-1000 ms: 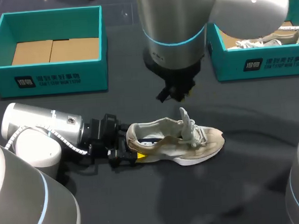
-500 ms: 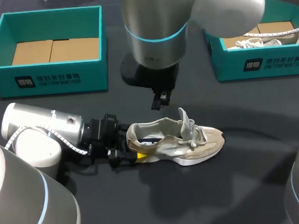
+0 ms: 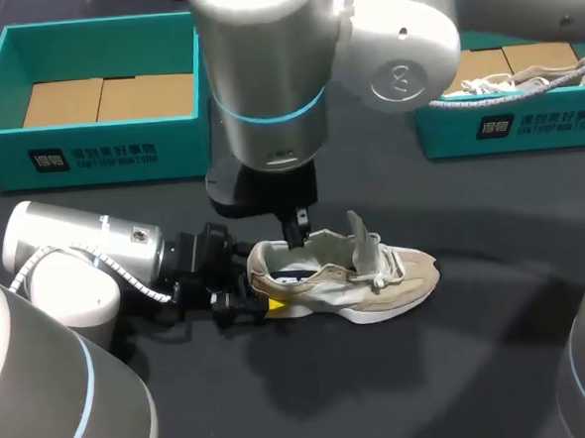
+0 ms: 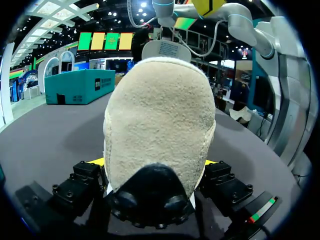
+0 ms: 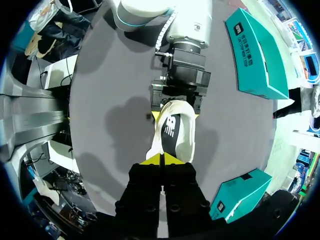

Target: Take the shoe out of the shoebox, open the shoe tongue, remove and reinsert the insole, then place the shoe into the shoebox

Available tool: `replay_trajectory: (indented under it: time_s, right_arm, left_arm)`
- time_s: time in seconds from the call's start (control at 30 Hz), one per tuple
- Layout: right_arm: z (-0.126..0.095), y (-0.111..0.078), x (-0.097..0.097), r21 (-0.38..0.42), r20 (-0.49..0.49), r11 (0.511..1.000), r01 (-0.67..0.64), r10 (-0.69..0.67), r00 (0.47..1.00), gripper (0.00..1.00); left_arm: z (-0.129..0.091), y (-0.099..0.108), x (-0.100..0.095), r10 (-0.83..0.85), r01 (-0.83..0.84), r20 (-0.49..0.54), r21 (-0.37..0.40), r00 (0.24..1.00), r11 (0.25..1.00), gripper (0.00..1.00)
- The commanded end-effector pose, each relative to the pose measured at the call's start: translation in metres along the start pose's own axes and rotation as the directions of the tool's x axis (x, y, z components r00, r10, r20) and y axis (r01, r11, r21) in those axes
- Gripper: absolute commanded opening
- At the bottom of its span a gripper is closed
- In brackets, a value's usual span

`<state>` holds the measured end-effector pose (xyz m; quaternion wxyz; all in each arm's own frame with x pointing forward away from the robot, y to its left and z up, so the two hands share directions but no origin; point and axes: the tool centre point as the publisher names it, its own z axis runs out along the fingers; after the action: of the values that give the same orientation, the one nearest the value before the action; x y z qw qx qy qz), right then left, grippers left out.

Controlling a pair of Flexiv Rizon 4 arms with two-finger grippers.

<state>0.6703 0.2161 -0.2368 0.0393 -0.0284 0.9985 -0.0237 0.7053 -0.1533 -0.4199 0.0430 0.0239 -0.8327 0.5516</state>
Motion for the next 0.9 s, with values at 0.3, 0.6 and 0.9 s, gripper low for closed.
replay_trajectory:
  time_s: [0.3, 0.6, 0.9]
  right_arm:
    - [0.037, 0.025, -0.009, 0.071, -0.021, 0.996, 0.049, -0.048, 0.999, 0.0]
    - [0.06, 0.015, -0.007, 0.063, 0.031, 0.997, -0.049, 0.047, 0.998, 0.0]
    - [0.073, 0.008, -0.011, 0.032, 0.042, 0.999, -0.018, 0.017, 0.999, 0.0]
  left_arm:
    - [0.001, 0.002, -0.002, 0.0, 0.0, 0.0, -0.004, 1.0, 1.0, 0.0]
    - [0.001, 0.002, -0.002, 0.0, 0.0, 0.0, -0.004, 1.0, 1.0, 0.0]
    - [0.001, 0.002, -0.002, 0.0, 0.0, 0.0, -0.004, 1.0, 1.0, 0.0]
